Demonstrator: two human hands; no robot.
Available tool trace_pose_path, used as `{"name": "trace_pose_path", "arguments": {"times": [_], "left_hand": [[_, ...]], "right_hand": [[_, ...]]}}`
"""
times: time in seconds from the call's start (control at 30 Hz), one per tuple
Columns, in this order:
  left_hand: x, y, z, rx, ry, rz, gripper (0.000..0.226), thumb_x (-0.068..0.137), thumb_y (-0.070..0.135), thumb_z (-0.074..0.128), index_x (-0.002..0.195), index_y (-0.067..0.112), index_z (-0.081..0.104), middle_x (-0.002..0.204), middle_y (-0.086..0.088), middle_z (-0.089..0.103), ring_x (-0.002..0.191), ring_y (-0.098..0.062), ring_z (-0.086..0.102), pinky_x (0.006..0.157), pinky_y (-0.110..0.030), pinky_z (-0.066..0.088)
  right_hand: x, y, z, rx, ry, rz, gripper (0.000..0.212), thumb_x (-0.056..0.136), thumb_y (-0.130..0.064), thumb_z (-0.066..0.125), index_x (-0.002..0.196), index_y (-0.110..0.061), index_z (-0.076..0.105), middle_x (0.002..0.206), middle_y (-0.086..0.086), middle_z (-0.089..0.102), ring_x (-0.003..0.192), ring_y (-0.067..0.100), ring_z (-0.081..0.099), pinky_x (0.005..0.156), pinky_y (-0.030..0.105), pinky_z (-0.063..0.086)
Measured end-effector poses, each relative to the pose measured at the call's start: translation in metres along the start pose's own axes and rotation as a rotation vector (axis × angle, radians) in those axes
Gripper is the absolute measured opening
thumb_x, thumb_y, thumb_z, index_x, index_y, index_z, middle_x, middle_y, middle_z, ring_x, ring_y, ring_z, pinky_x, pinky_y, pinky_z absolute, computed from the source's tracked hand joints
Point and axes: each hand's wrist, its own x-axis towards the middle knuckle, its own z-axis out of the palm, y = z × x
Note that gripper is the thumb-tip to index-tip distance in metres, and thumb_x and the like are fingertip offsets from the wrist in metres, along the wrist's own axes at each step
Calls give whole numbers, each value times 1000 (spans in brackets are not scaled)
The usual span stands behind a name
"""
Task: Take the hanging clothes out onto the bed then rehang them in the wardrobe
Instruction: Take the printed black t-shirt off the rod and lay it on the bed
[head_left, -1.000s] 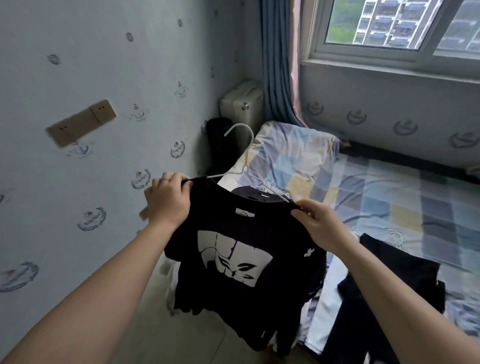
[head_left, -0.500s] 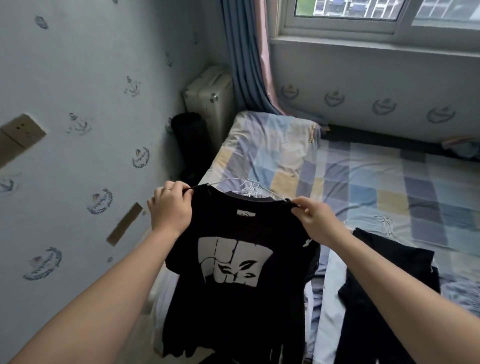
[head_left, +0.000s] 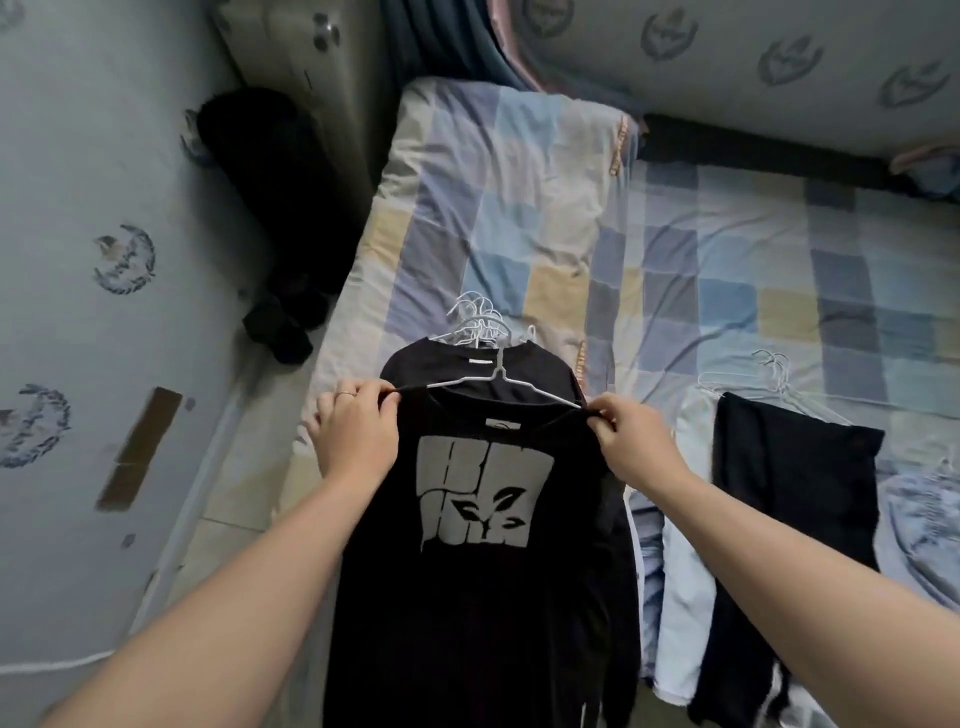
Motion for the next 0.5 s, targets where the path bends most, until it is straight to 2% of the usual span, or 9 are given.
{"name": "trace_pose_path", "arguments": {"times": [0.13,0.23,0.3,0.37,0.5], "left_hand": [[52,1,43,-174,-79,-23,24,100,32,48,113,19,65,118,-8,62,113,-30,54,97,-45,43],[73,6,65,-310,-131,-111,35,102,36,44,129,20,58,130,-7,59,122,-27,52,103,-45,41],[79,10,77,-325,-227,-127,47,102,42,41,144,22,47,146,-3,49,132,-25,46,109,-47,36],[74,12,83,-285,-315,-121,53,101,46,38,151,26,37,158,-1,34,142,-24,36,114,-49,29],[39,17,84,-164,-435,-71,60,99,57,34,155,36,24,166,0,14,152,-21,10,119,-49,14]], "right_hand": [[57,3,22,-44,66,19,19,95,-16,53,109,-18,66,107,5,69,102,29,61,83,38,47],[86,2,33,-23,98,48,28,98,-10,46,123,-16,58,122,8,63,113,30,56,92,41,47],[93,0,40,-26,81,50,39,98,-12,49,136,-16,49,135,7,55,125,29,49,102,42,41],[91,-1,47,-23,15,66,49,97,-22,52,145,-18,39,144,4,47,135,27,39,110,46,34],[57,-3,50,4,-60,161,58,100,-44,42,153,-29,24,160,-4,23,149,22,13,118,52,18]]}}
